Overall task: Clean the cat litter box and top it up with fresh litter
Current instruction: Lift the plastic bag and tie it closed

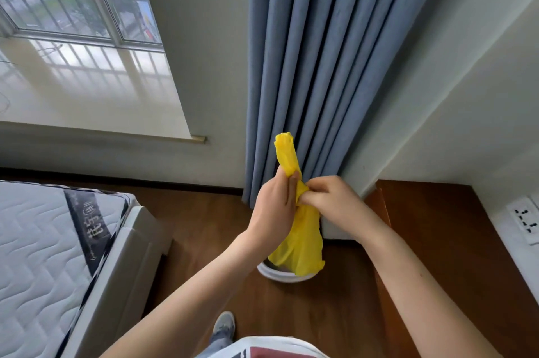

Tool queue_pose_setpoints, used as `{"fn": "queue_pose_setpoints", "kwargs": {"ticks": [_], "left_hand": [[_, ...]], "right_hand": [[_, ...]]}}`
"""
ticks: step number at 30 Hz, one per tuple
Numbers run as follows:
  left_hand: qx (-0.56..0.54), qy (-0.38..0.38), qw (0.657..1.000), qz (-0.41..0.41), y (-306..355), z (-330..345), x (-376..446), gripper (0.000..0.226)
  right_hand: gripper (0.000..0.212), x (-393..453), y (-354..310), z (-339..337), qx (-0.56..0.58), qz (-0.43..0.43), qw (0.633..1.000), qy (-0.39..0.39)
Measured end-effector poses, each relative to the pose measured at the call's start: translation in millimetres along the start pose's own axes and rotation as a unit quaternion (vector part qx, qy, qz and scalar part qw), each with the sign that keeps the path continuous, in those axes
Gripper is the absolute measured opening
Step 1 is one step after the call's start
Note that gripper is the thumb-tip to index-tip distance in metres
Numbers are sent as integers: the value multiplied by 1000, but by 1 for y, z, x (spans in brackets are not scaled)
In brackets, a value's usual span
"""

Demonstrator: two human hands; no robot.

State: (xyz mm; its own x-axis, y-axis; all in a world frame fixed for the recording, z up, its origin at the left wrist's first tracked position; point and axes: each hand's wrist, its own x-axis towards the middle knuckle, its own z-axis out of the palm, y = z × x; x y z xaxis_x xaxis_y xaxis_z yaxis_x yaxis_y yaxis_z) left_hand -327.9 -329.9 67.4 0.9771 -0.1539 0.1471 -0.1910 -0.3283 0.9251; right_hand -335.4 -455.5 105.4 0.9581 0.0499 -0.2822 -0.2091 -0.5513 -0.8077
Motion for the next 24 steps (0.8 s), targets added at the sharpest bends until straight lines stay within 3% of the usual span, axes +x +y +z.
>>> {"fn": "queue_pose_setpoints", "kwargs": {"ticks": [4, 8, 10, 12, 16, 18, 21, 22, 24], "left_hand": [[36, -4, 999, 21, -4, -3, 5, 35], [9, 19, 1000, 10, -3, -4, 6, 35], [-32, 23, 999, -34, 0, -4, 8, 37], [-91, 10, 991, -94, 4, -6, 12, 38], [-170, -45, 967, -184, 3, -12, 14, 30], [-200, -55, 952, -223, 1, -13, 14, 31], [-229, -59, 937, -256, 3, -14, 16, 29], [-227, -59, 939, -253, 4, -14, 17, 28], [-221, -50, 947, -228, 7, -16, 18, 30]], "right_hand": [[13, -2, 0, -4, 227, 43, 971, -58], [17, -6, 1, -2, 540, 112, 823, -138], [27, -9, 5, -2, 579, 110, 796, -140], [28, -11, 11, -1, 551, 81, 821, -126], [37, -19, 28, -5, 271, -75, 959, -23], [47, -27, 28, -4, 154, -176, 972, 0], [25, -30, 23, 4, 0, -270, 961, 62], [15, -30, 19, 6, -6, -280, 956, 85], [8, -26, 13, 10, 97, -258, 955, 104]]}}
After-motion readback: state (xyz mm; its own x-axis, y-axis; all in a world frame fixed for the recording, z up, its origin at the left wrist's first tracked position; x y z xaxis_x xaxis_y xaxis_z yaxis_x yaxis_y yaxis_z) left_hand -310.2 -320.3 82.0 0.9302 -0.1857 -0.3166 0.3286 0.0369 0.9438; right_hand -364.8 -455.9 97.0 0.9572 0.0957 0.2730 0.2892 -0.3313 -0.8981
